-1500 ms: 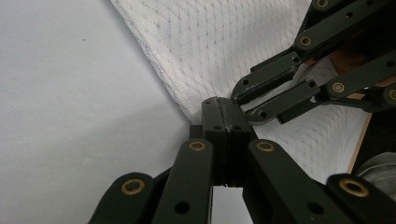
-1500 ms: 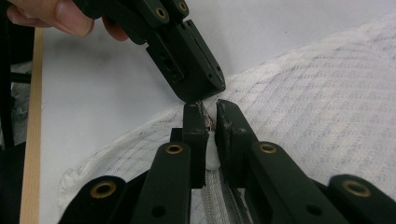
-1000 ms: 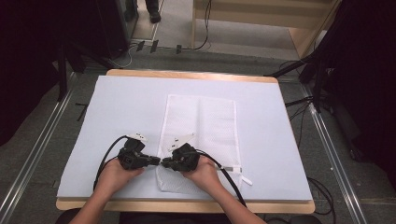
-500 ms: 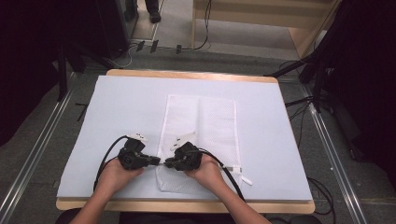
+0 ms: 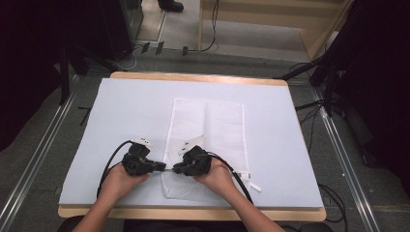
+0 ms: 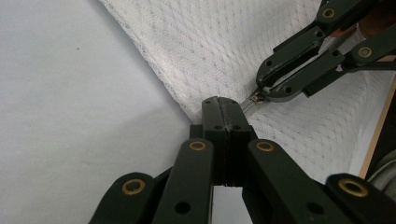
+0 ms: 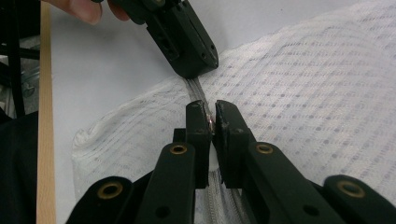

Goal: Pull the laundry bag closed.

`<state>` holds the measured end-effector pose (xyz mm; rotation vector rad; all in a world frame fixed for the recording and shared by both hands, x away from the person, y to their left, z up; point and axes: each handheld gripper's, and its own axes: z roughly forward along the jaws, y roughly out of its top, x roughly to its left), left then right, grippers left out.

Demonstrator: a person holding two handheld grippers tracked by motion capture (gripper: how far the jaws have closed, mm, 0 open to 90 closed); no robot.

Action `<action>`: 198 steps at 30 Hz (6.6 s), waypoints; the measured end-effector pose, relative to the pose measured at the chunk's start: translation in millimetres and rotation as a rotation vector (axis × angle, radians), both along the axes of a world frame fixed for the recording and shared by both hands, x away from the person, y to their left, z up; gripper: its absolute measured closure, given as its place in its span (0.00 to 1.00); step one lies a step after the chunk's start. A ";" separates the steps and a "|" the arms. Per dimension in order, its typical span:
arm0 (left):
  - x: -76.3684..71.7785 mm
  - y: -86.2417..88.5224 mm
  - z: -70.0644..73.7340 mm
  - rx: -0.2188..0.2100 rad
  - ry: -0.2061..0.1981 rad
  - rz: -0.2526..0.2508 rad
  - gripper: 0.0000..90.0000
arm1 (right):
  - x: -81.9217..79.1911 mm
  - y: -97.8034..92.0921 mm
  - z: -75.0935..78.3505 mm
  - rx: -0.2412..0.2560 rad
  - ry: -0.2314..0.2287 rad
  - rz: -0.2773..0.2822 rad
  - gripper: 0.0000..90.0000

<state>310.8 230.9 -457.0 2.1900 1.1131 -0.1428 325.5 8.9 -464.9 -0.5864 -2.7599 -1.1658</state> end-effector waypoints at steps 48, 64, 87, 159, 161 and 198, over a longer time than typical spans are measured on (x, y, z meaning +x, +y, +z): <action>-1.1 -0.7 0.3 0.009 -0.020 -0.015 1.00 | 3.7 -26.2 2.8 0.012 0.043 0.005 0.96; -1.1 -0.4 0.2 0.008 -0.019 -0.015 1.00 | 5.9 -37.9 3.5 0.011 0.056 -0.004 0.96; -1.0 0.1 -0.1 0.006 -0.021 -0.019 1.00 | 6.6 -49.3 3.9 0.022 0.055 0.002 0.96; -2.1 0.7 -0.5 0.004 -0.036 -0.027 1.00 | 6.9 -83.8 8.1 0.034 0.074 -0.026 0.96; -2.2 0.5 -0.5 0.005 -0.038 -0.028 1.00 | 6.5 -85.8 8.2 0.035 0.076 -0.030 0.96; -2.1 0.6 -0.7 0.002 -0.034 -0.024 1.00 | 3.0 -105.2 10.8 0.012 0.051 -0.048 0.99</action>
